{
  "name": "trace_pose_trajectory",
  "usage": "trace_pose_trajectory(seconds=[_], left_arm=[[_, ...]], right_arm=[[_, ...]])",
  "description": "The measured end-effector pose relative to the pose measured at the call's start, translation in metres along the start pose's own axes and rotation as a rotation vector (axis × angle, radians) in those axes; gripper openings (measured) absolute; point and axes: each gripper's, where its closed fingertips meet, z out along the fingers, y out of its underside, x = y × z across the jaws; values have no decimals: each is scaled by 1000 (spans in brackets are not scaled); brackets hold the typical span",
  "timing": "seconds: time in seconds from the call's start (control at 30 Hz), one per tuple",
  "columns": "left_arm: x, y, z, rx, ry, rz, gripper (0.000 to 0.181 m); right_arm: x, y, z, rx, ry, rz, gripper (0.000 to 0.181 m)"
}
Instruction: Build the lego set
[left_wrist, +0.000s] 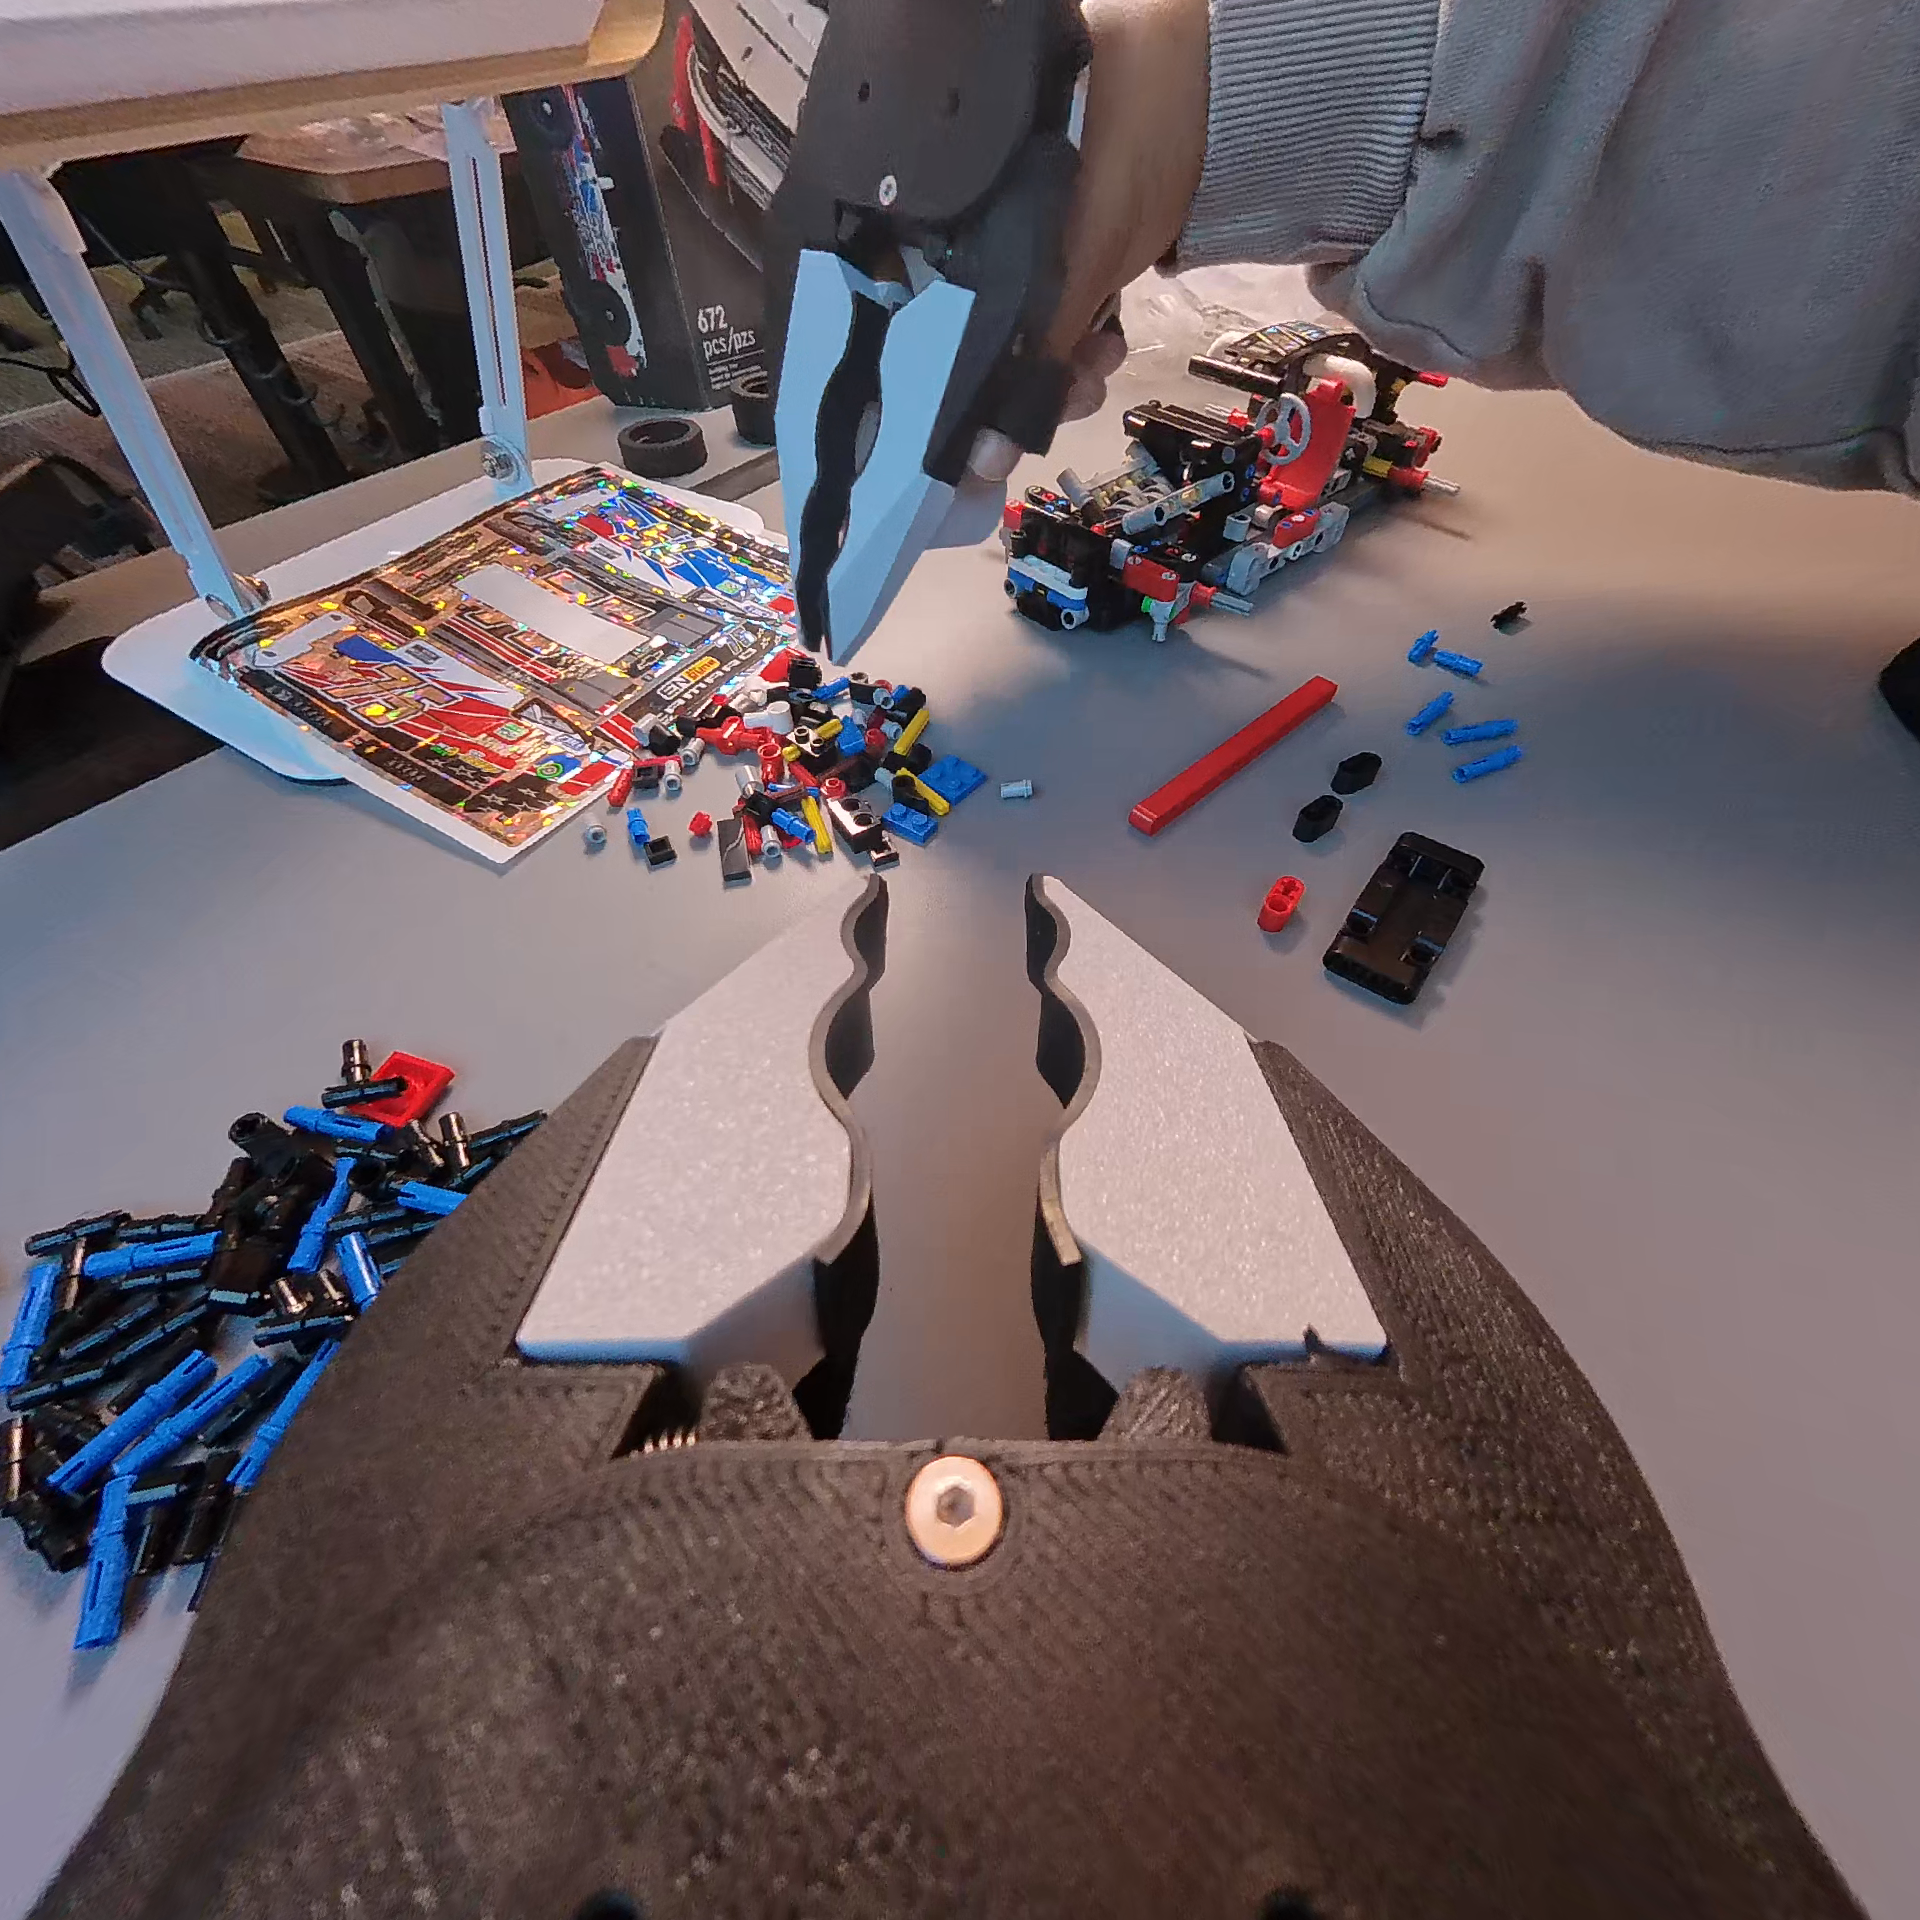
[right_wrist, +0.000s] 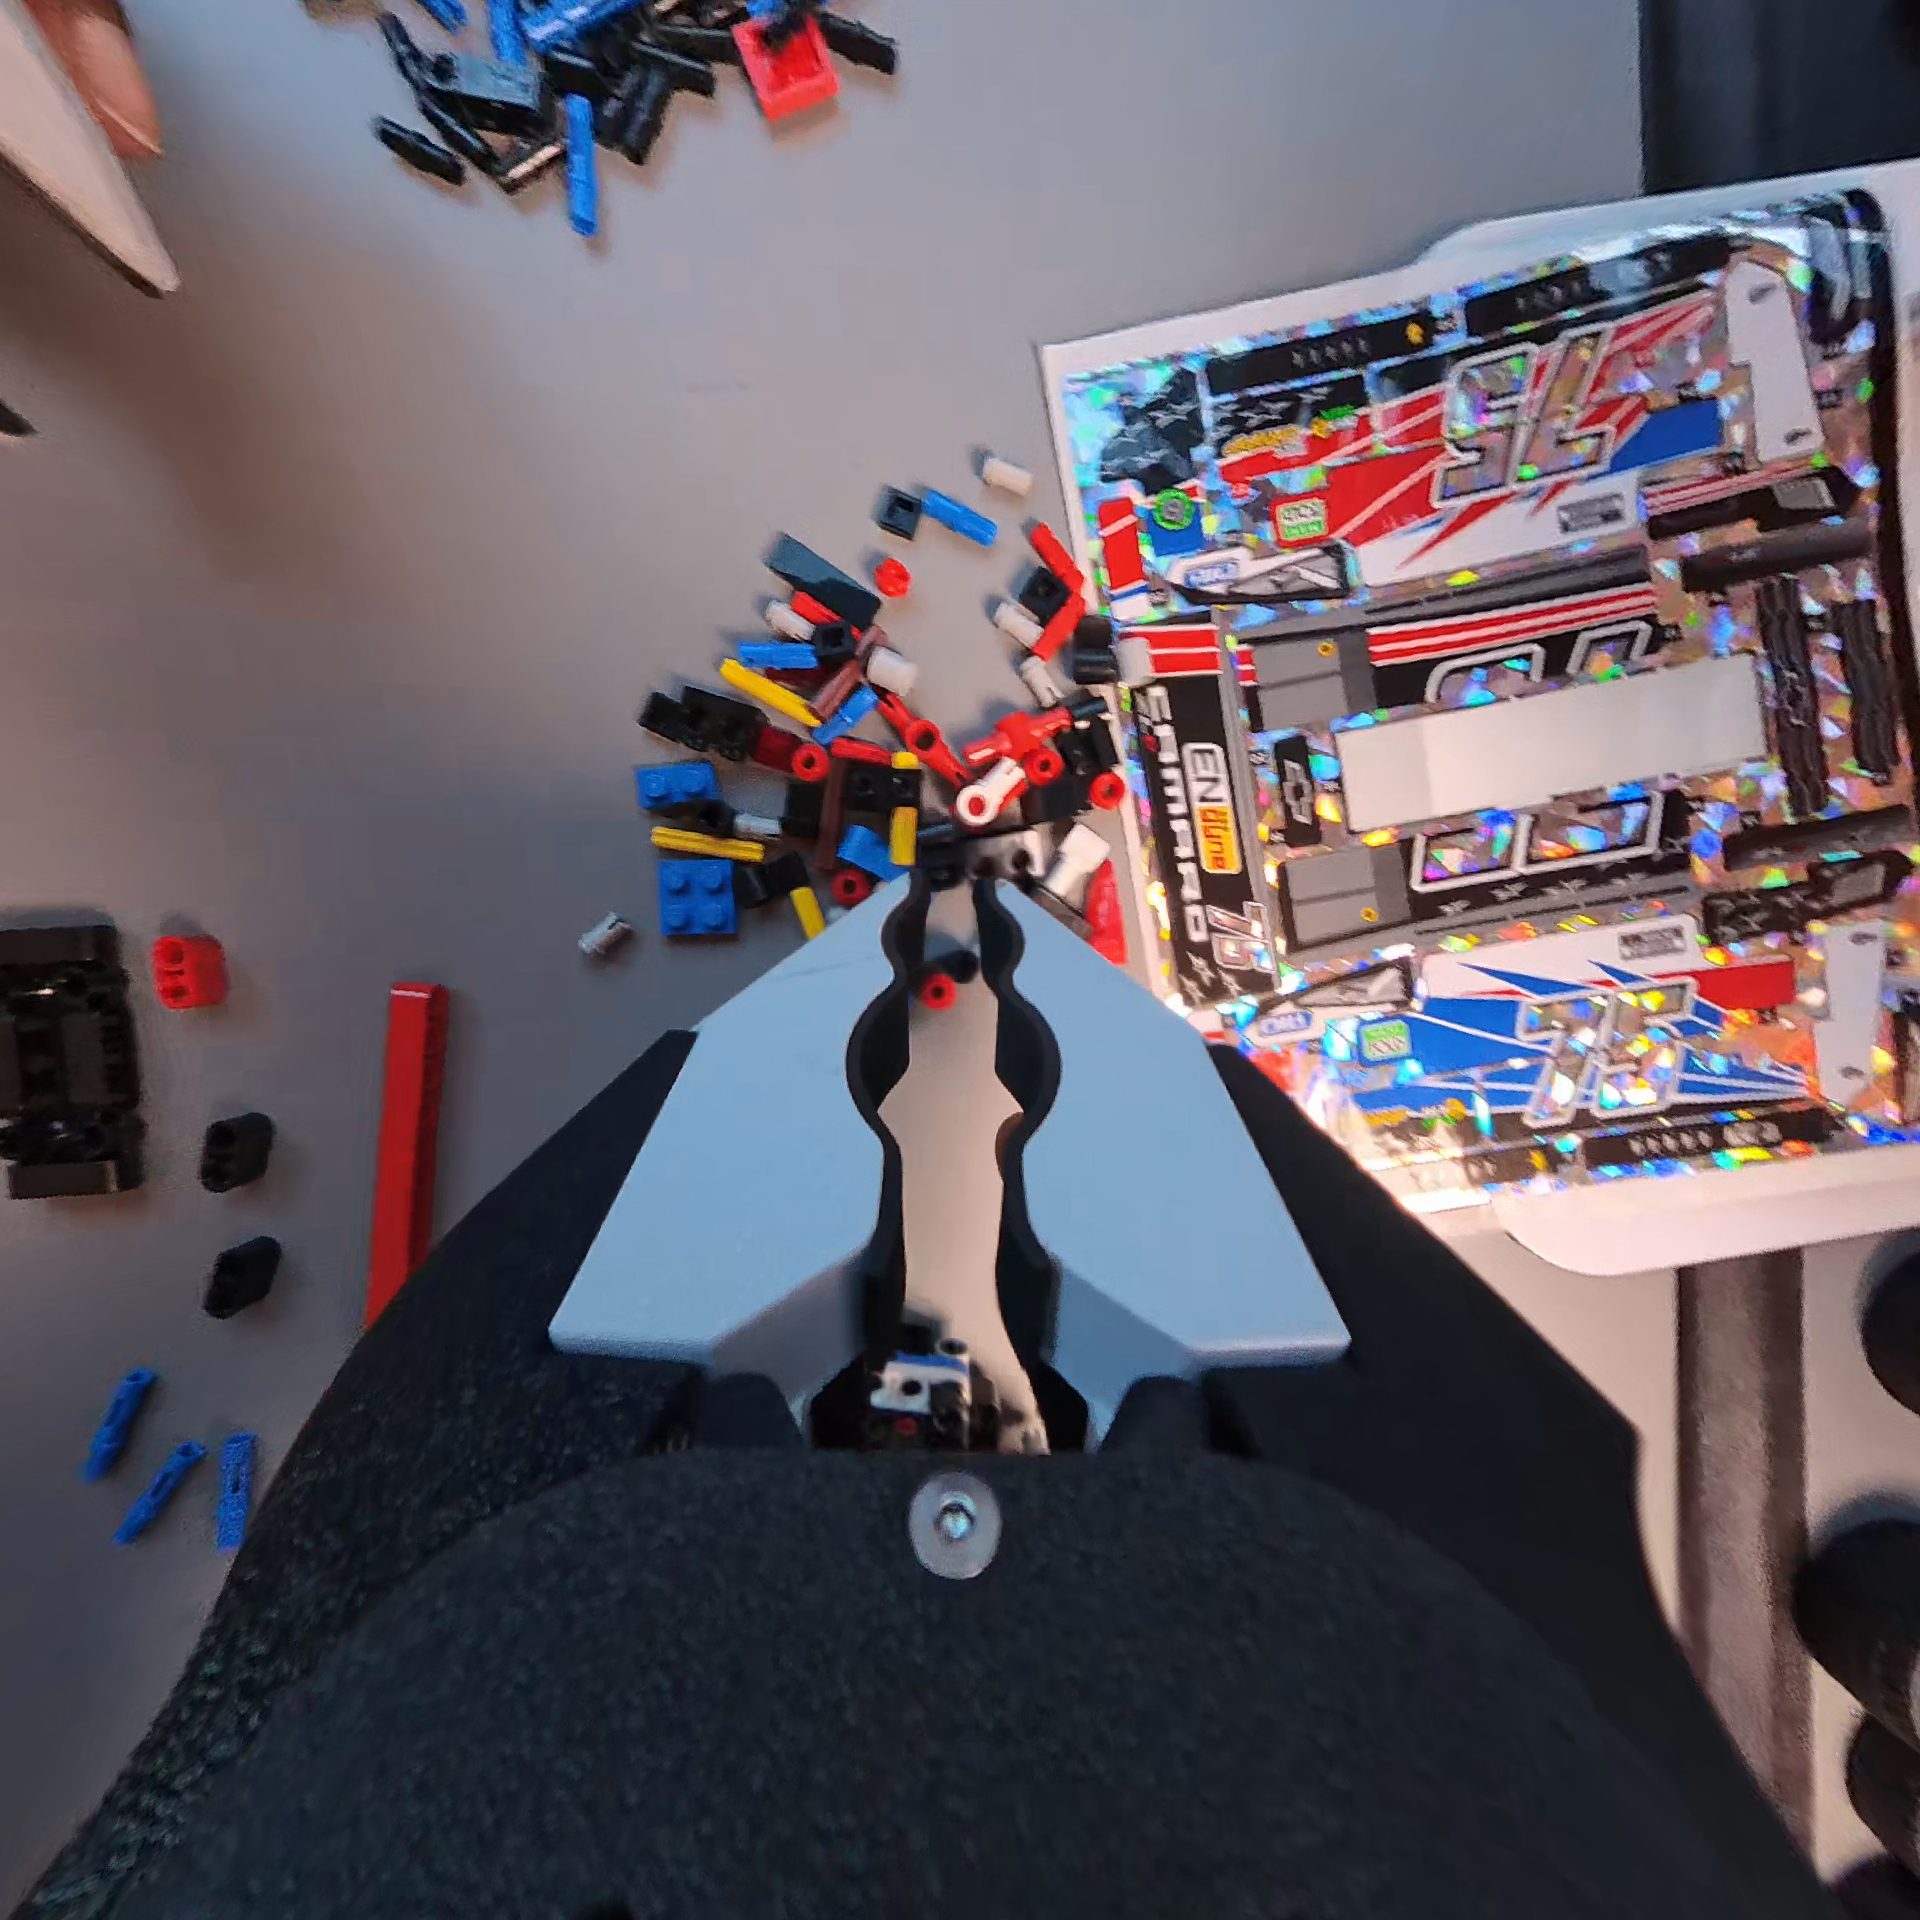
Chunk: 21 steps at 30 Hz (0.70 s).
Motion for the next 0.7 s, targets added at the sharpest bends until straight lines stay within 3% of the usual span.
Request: trace_pose_trajectory(seconds=[0.17, 0.5, 0.7], left_arm=[[0, 0, 0, -1, -2, 3, 25], [0, 0, 0, 2, -1, 0, 25], [0, 0, 0, 1, -1, 4, 25]], right_arm=[[-14, -1, 16, -34, -18, -53, 8], [15, 7, 10, -63, 88, -9, 0], [-3, 12, 1, -62, 3, -31, 9]])
